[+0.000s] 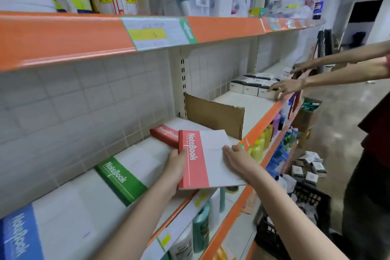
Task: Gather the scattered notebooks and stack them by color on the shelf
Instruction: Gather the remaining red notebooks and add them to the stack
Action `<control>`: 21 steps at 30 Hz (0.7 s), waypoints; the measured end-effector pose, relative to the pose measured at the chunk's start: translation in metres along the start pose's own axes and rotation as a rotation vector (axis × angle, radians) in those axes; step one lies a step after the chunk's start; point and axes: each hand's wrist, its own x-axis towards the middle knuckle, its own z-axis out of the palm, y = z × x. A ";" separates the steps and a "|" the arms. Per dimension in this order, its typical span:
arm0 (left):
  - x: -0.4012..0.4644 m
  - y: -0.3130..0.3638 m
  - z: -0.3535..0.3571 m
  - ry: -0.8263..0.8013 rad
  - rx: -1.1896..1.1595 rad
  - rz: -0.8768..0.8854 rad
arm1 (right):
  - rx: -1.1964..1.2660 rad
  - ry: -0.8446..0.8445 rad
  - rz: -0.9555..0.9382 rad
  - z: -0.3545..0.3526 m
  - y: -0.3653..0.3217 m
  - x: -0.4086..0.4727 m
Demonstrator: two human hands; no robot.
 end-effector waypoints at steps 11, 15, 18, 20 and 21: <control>0.052 0.013 0.015 0.255 -0.096 -0.032 | 0.037 -0.217 -0.158 0.001 -0.022 0.092; 0.068 0.019 0.026 0.385 -0.145 -0.041 | 0.019 -0.262 -0.278 -0.004 -0.028 0.126; 0.079 0.023 0.031 0.466 -0.170 -0.042 | -0.036 -0.287 -0.382 -0.005 -0.031 0.150; 0.087 0.026 0.033 0.507 -0.169 -0.054 | -0.068 -0.305 -0.427 -0.004 -0.034 0.164; 0.092 0.027 0.034 0.524 -0.162 -0.065 | -0.077 -0.315 -0.441 -0.003 -0.037 0.170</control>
